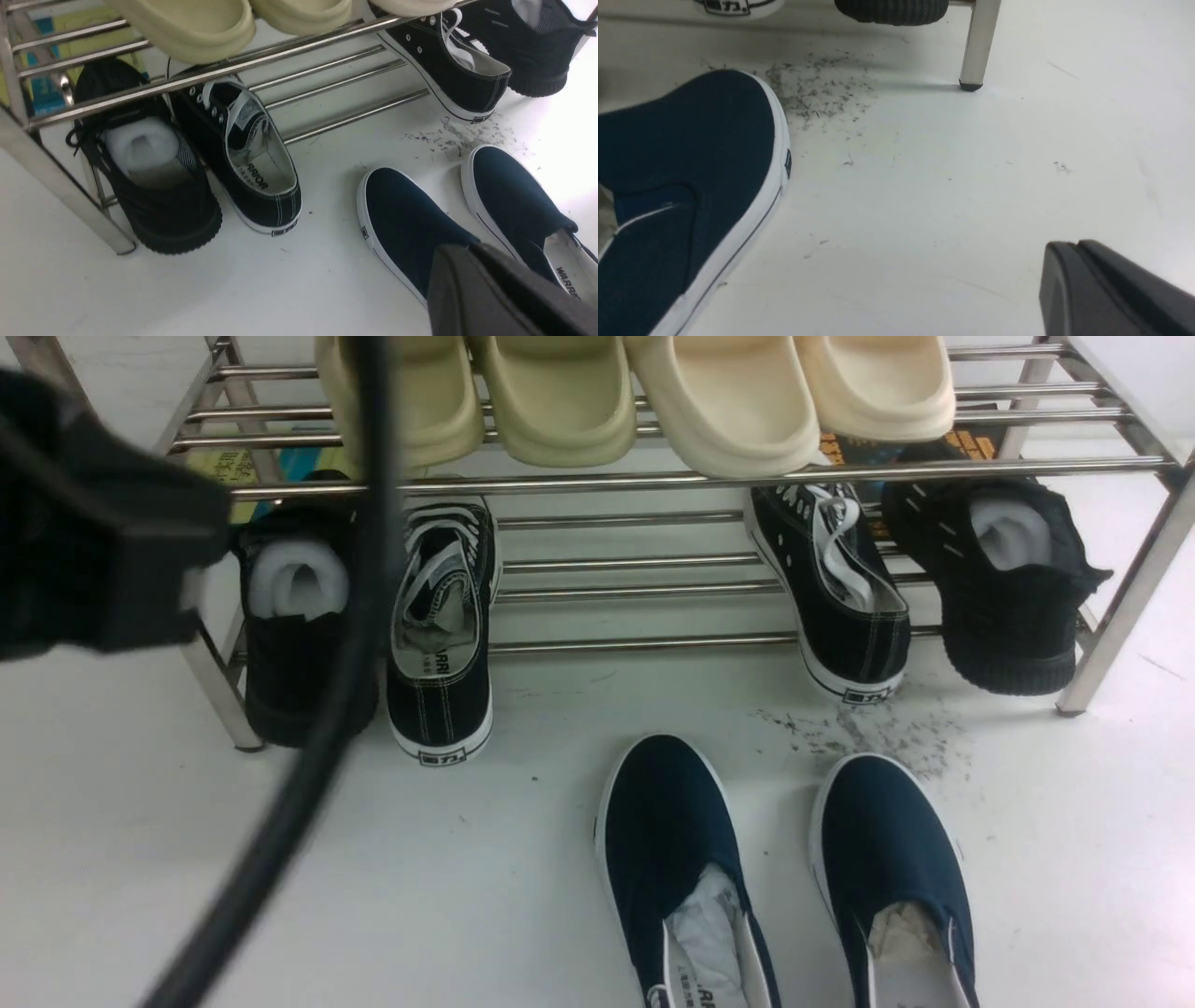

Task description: Take the shoes off the shelf with your hand on the white table.

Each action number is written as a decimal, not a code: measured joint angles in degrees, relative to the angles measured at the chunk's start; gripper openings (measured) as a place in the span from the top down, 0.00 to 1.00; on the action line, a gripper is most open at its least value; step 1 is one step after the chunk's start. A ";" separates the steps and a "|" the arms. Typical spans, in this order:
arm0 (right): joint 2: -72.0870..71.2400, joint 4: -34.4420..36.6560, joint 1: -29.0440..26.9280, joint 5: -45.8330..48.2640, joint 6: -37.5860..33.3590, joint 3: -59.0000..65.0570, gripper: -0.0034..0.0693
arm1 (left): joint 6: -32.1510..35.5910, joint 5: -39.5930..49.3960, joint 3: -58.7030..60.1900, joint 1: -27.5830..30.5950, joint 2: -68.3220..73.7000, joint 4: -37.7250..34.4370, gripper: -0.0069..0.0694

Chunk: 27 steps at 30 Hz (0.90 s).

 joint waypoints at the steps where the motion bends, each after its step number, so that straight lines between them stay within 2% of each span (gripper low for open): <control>1: 0.00 0.00 0.00 0.00 -0.10 0.00 0.90 | -0.13 0.00 0.40 0.00 -0.32 -0.07 0.87; 7: 0.00 -0.14 0.00 0.00 -1.11 0.00 0.89 | -5.31 -0.10 16.48 0.00 -7.98 -3.67 0.87; 14: 0.00 -0.19 0.00 0.02 -1.11 0.00 0.87 | -14.75 -9.48 29.56 0.00 -10.65 -5.07 0.87; 22: 0.00 -0.19 0.00 0.02 -1.11 0.00 0.85 | -16.11 -19.58 32.35 0.00 -10.66 -6.14 0.87; 27: 0.00 -0.19 0.00 0.02 -1.11 0.00 0.84 | -15.92 -21.54 32.35 0.00 -10.66 -5.92 0.87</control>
